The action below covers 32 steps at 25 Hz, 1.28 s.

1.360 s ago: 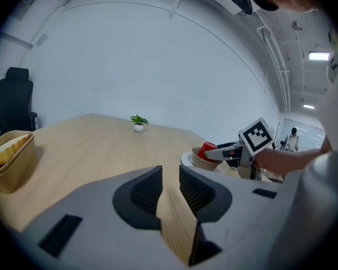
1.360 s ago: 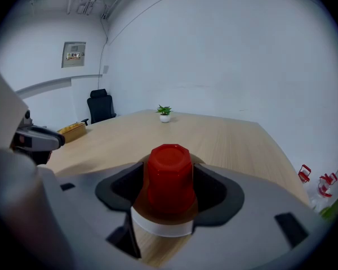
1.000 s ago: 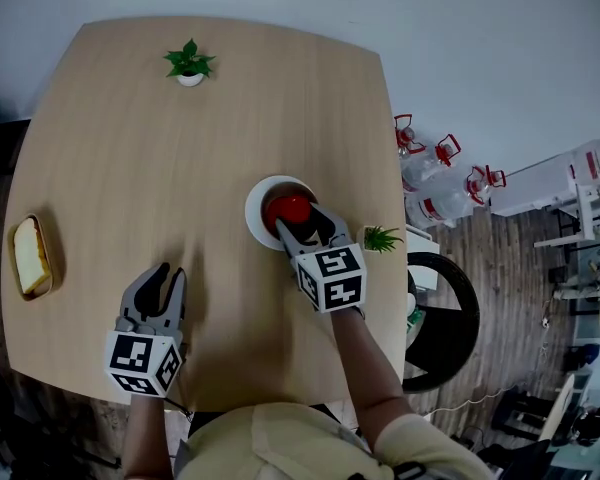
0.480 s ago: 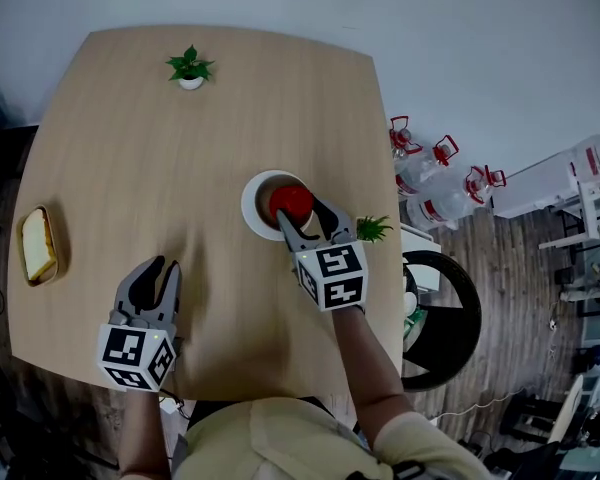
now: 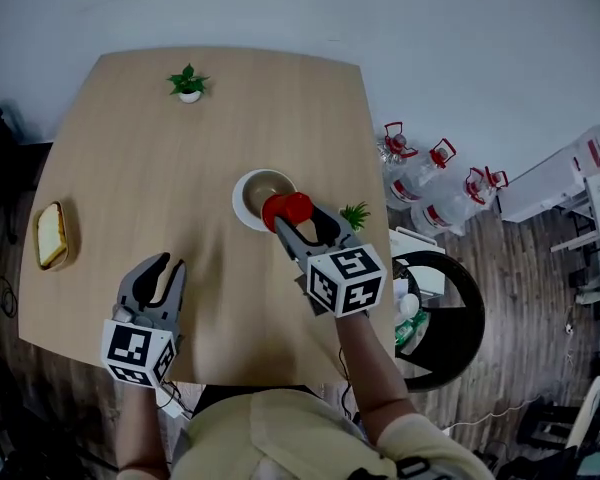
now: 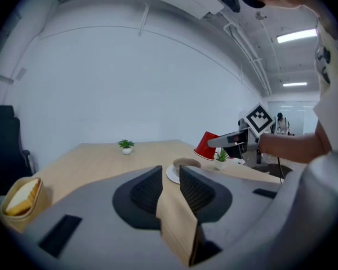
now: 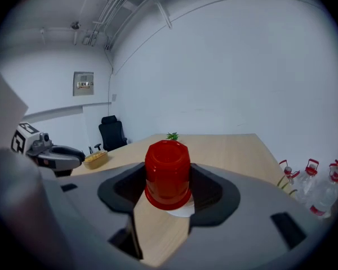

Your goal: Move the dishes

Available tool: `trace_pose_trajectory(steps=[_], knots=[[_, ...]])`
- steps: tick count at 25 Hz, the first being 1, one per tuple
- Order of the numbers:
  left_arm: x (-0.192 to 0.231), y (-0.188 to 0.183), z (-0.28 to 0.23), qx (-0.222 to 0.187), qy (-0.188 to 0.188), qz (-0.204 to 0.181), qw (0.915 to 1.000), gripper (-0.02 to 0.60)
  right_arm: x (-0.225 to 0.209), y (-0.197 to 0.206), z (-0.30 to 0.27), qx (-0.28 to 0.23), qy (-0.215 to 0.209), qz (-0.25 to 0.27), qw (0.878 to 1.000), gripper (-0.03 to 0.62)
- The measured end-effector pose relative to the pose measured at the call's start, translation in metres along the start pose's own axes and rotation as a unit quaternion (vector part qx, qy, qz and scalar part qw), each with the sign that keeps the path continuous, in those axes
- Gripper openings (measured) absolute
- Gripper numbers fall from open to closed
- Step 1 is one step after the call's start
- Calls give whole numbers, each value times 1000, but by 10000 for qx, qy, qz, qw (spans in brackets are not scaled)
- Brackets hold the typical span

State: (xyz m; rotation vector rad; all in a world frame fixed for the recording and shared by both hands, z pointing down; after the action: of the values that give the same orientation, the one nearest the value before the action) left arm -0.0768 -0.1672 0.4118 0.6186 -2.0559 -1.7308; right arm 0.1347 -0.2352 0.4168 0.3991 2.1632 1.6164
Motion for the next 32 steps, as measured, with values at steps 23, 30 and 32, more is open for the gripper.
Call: trace_pose_trajectory(steps=[23,30,32], knots=[[-65,-21,-9,519,1021,-3297,9371,124,58,-8,46,-223,-1591,-2436,9565,247],[-59,-22,-13,418,1265,-3842,9136,127,80,-3,36,-127,-1726,-2879,9419,247],[-58,-18,-13,411,1322,-3981,9068,127,87,0,33,-81,-1751,-2943,9395,247]])
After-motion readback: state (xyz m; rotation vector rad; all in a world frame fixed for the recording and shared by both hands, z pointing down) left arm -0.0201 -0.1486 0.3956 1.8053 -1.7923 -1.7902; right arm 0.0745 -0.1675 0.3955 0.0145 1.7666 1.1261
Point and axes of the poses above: the fingertips, and each gripper's own axes: z backward along the fingers, x to its left, y out of its underside, the point moved 2 cm from there along z, backward along the fingers, and after that the axes turned 6 degrees about -x, right-handed, at the moved point
